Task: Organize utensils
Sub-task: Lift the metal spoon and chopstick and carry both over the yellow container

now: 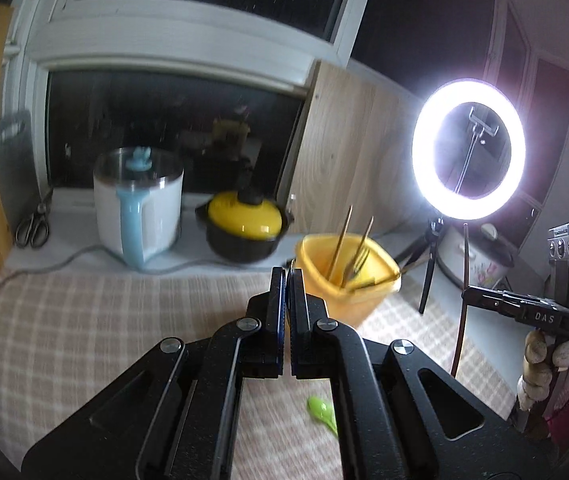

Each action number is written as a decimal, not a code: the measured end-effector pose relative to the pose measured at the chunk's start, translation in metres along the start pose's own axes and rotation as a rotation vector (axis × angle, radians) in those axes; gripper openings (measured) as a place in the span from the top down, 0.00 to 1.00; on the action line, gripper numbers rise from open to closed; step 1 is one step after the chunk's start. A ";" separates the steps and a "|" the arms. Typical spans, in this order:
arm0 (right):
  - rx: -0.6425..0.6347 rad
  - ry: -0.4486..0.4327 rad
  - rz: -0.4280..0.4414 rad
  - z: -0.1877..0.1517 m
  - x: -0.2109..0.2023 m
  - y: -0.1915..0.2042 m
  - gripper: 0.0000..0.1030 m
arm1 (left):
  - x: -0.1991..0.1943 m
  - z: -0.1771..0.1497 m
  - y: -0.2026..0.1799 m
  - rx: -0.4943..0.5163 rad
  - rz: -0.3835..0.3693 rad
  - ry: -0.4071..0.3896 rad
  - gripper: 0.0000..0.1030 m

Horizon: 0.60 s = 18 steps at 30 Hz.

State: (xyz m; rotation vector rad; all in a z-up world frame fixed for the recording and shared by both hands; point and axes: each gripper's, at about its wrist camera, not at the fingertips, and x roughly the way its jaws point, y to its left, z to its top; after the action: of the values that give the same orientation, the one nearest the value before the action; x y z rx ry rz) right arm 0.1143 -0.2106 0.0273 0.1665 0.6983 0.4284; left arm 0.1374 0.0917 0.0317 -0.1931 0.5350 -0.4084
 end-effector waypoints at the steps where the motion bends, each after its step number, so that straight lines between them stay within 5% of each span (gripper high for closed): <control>1: -0.011 -0.018 -0.009 0.005 -0.001 0.004 0.97 | 0.001 0.005 0.000 0.006 0.001 -0.008 1.00; 18: -0.045 -0.167 -0.081 0.072 0.006 0.027 0.97 | 0.059 0.086 0.009 0.044 -0.006 -0.105 1.00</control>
State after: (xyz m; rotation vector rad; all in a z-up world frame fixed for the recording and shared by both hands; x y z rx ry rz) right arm 0.1565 -0.1841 0.0868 0.1297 0.5290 0.3482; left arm 0.2323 0.0815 0.0753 -0.1726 0.4220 -0.4130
